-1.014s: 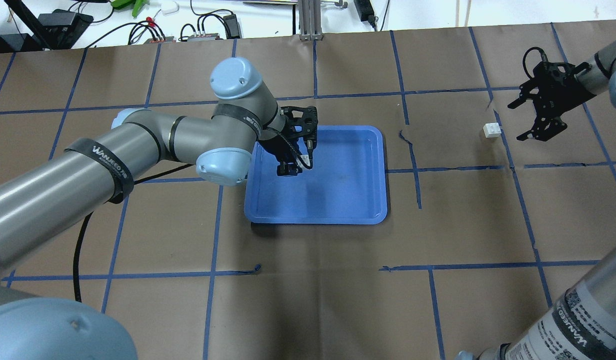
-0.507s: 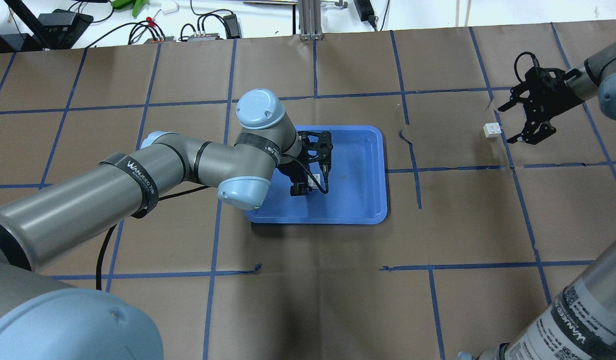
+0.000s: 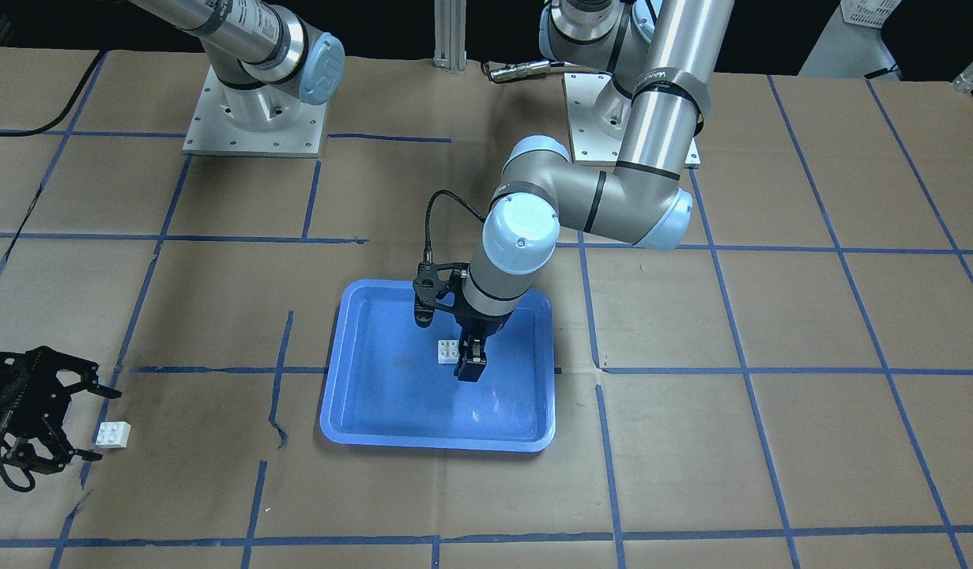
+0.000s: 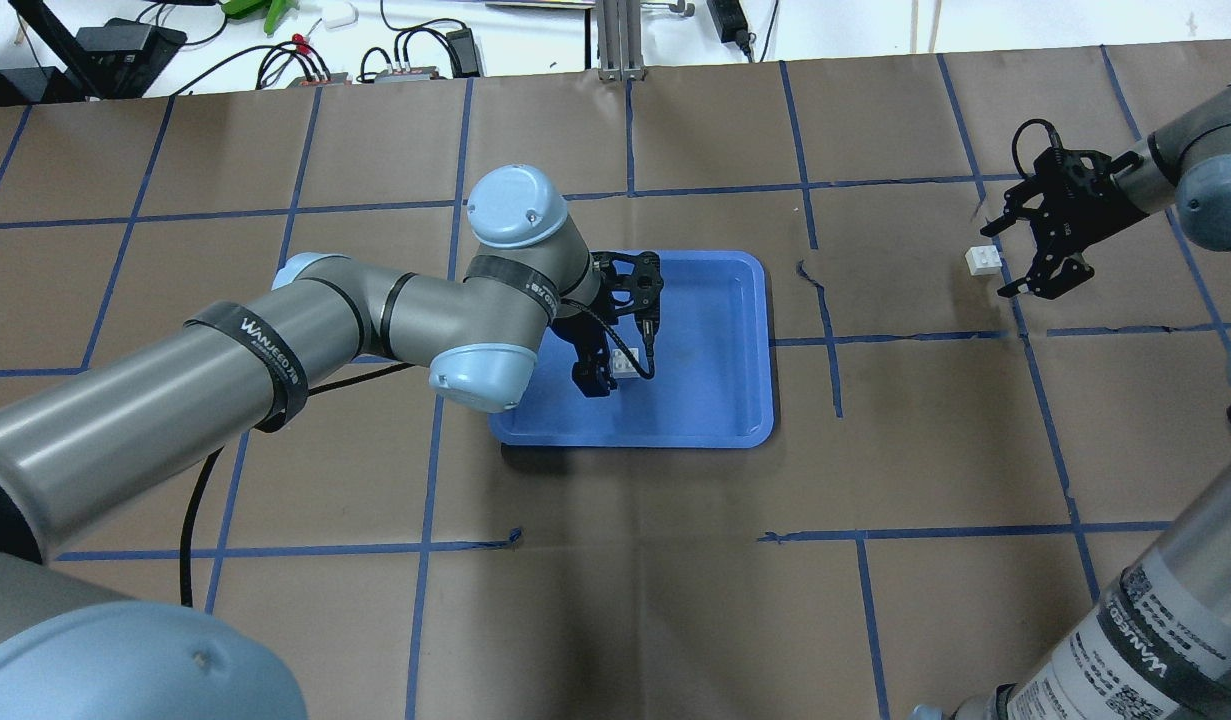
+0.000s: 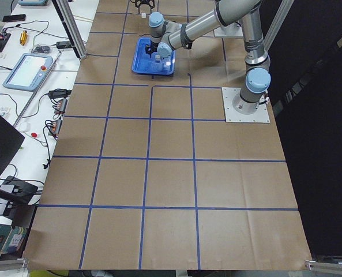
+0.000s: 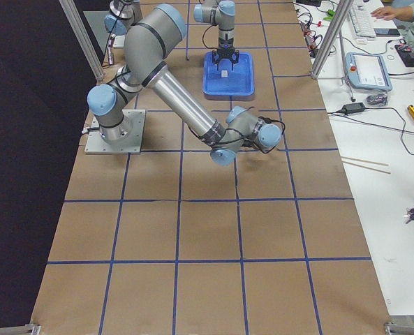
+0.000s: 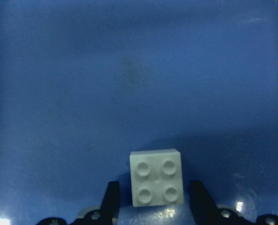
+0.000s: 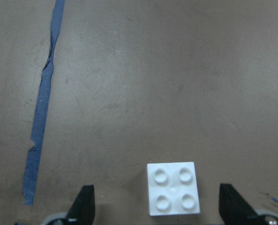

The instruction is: Assemble white blocks and place on blue tray

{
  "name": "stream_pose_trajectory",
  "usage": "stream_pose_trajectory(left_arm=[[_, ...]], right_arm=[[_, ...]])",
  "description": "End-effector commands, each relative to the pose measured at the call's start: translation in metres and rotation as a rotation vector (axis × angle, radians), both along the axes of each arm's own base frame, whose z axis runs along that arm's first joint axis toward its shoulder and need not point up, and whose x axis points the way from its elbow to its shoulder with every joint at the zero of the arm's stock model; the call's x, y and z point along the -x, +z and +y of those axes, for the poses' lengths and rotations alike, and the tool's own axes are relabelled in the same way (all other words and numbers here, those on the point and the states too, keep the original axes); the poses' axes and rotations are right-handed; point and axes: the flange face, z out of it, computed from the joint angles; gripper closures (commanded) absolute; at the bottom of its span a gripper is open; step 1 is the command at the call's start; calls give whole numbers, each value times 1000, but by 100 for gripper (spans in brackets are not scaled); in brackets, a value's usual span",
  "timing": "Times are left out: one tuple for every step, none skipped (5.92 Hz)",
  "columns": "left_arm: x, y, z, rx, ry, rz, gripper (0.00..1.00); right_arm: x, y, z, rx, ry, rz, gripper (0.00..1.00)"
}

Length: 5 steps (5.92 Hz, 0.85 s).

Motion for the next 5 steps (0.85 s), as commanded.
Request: stream_pose_trajectory(left_arm=[[-18,84,-2,-54,45,-80,2],[-21,121,-3,-96,172,-91,1],[-34,167,2,-108,339,-94,1],[-54,199,10,-94,487,-97,1],[-87,228,18,-103,637,-112,1]], right_arm=[[0,-3,-1,-1,1,-1,9],[1,-2,-1,7,8,4,16],[1,-2,-1,8,10,5,26],[2,-1,-2,15,10,11,37],[2,-1,-3,22,10,19,45]])
